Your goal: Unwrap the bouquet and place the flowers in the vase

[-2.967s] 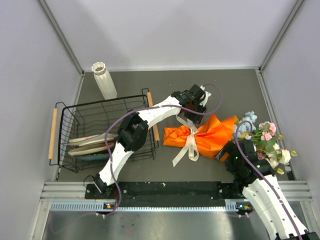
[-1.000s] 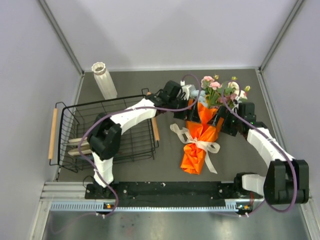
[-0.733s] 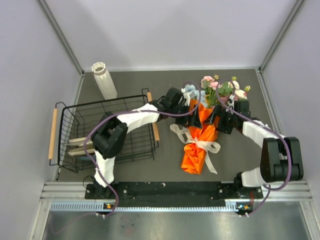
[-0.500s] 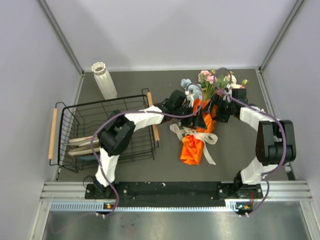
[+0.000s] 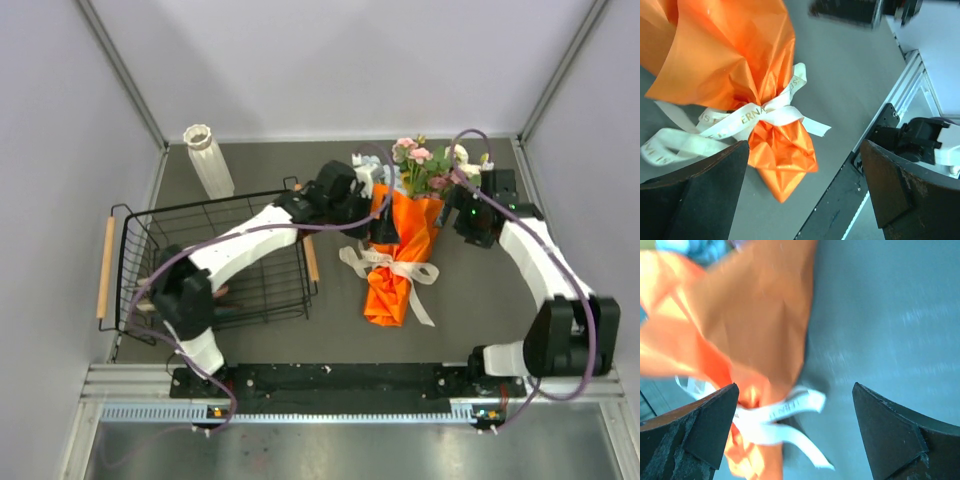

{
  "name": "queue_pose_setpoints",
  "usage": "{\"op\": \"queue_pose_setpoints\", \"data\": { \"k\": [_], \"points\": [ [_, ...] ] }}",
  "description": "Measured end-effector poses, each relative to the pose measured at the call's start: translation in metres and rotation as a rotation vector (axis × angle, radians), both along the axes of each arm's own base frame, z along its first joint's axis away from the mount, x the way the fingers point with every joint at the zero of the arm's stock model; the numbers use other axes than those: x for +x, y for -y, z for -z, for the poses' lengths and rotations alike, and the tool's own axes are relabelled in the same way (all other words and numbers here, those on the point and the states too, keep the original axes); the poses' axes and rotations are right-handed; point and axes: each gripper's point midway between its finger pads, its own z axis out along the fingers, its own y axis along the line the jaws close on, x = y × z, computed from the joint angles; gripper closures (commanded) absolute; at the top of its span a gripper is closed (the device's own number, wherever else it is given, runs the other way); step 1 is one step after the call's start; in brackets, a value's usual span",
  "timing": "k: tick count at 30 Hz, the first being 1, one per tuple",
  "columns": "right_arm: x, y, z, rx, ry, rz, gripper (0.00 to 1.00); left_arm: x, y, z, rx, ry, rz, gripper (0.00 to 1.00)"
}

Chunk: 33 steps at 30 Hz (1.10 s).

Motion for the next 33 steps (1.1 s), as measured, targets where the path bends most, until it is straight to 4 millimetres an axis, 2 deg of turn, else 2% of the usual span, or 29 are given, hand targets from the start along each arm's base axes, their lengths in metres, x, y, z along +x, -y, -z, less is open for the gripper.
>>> {"op": "queue_pose_setpoints", "data": {
  "k": [4,6,7,8,11,12,15,18,19,20,21,22,25,27,29,31,32,33],
  "points": [
    [-0.058,-0.002,-0.011,-0.029,0.037,-0.007,0.05,-0.012,-0.029,-0.045,-0.036,0.089,-0.033,0.02],
    [-0.082,-0.014,-0.011,-0.019,0.053,-0.050,0.17,-0.020,-0.040,-0.056,-0.060,0.107,-0.043,0.04],
    [-0.093,-0.021,-0.009,-0.012,0.062,-0.072,0.19,-0.024,-0.043,-0.058,-0.069,0.103,-0.043,0.05],
    [-0.102,-0.028,-0.006,0.001,0.064,-0.098,0.29,-0.029,-0.046,-0.058,-0.080,0.094,-0.044,0.07],
    [-0.131,-0.052,0.000,0.078,0.080,-0.174,0.50,-0.040,-0.049,-0.053,-0.106,0.053,-0.034,0.10],
    [-0.135,-0.058,0.002,0.110,0.084,-0.187,0.50,-0.043,-0.048,-0.051,-0.120,0.039,-0.031,0.11],
    [-0.136,-0.072,0.013,0.188,0.099,-0.209,0.47,-0.049,-0.045,-0.044,-0.142,0.001,-0.022,0.11],
    [-0.137,-0.083,0.037,0.239,0.064,-0.248,0.48,-0.054,-0.042,-0.041,-0.173,-0.031,-0.008,0.12],
    [-0.138,-0.084,0.046,0.244,0.044,-0.254,0.51,-0.056,-0.041,-0.040,-0.181,-0.039,-0.004,0.17],
    [-0.139,-0.085,0.053,0.244,0.032,-0.258,0.58,-0.057,-0.041,-0.038,-0.189,-0.047,0.000,0.19],
    [-0.138,-0.085,0.057,0.242,0.032,-0.263,0.58,-0.059,-0.040,-0.037,-0.194,-0.058,0.002,0.21],
    [-0.137,-0.086,0.059,0.239,0.036,-0.272,0.59,-0.060,-0.040,-0.035,-0.198,-0.066,0.005,0.22],
    [-0.129,-0.087,0.057,0.228,0.076,-0.294,0.74,-0.066,-0.039,-0.027,-0.204,-0.089,0.019,0.24],
    [-0.125,-0.087,0.055,0.224,0.097,-0.303,0.75,-0.070,-0.040,-0.022,-0.200,-0.104,0.022,0.24],
    [-0.122,-0.088,0.053,0.225,0.117,-0.306,0.74,-0.072,-0.041,-0.017,-0.194,-0.116,0.023,0.25],
    [-0.120,-0.089,0.054,0.226,0.133,-0.310,0.70,-0.074,-0.041,-0.016,-0.191,-0.121,0.024,0.25],
    [-0.119,-0.089,0.055,0.227,0.137,-0.314,0.58,-0.074,-0.041,-0.016,-0.193,-0.122,0.026,0.25],
    [-0.119,-0.090,0.057,0.228,0.134,-0.319,0.54,-0.074,-0.040,-0.017,-0.195,-0.121,0.027,0.25]
  ]
}}
